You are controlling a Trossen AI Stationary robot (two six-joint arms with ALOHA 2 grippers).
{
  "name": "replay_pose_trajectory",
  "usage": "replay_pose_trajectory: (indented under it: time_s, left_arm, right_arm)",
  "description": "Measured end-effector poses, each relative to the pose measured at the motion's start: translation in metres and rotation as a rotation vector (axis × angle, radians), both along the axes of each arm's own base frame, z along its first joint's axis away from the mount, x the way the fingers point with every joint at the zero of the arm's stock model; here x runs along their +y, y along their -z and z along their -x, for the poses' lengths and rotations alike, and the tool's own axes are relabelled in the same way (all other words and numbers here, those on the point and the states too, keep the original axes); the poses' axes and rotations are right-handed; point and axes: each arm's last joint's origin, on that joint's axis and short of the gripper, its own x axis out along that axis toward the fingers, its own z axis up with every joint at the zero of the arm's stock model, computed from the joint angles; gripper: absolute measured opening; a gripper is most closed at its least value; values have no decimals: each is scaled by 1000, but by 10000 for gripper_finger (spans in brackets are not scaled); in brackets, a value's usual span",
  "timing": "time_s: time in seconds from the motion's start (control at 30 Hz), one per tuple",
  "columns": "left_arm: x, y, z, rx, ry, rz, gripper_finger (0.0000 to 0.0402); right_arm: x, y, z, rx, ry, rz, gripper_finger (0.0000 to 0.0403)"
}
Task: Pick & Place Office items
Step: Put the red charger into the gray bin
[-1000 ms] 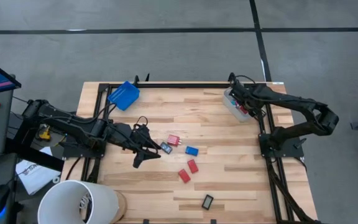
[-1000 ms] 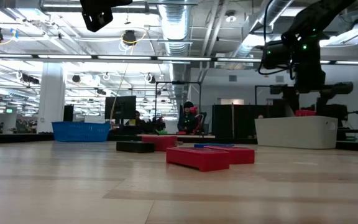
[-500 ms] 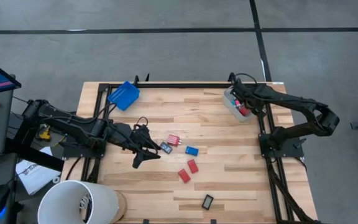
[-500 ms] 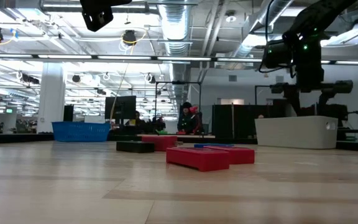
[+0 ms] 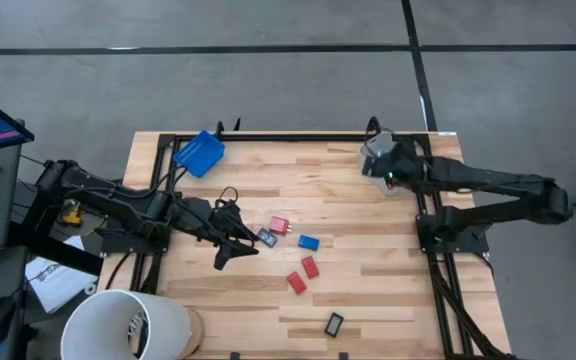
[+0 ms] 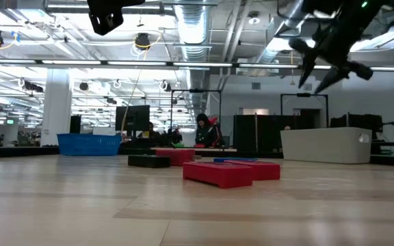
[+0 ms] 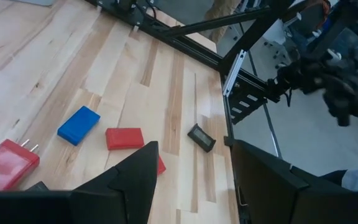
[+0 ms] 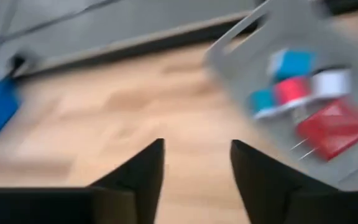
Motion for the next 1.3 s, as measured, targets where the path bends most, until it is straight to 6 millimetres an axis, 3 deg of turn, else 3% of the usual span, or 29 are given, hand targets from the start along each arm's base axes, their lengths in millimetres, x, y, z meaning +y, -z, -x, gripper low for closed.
replay_pose_trajectory:
  time_s: [0.27, 0.37, 0.53, 0.77, 0.9, 1.1, 1.3]
  left_arm:
    - [1, 0, 0, 2, -31, 14, 204]
    - [1, 0, 0, 10, -46, 25, 204]
    - [3, 4, 2, 48, -97, -4, 204]
    - [5, 12, 6, 118, -91, -164, 204]
    - [7, 10, 7, 96, -92, -262, 204]
    - [13, 15, 4, 119, -45, -407, 213]
    - [10, 29, -16, 105, 85, -652, 265]
  right_arm:
    - [67, -9, -27, -184, -429, -40, 21]
    - [85, -16, -39, -299, -553, -25, 11]
    - [98, -26, -50, -422, -649, 21, 33]
    - [96, -29, -53, -441, -674, 26, 81]
    - [93, -36, -61, -389, -750, 97, 146]
    - [93, -63, -71, -290, -833, 305, 264]
    - [88, -82, -63, -210, -811, 366, 316]
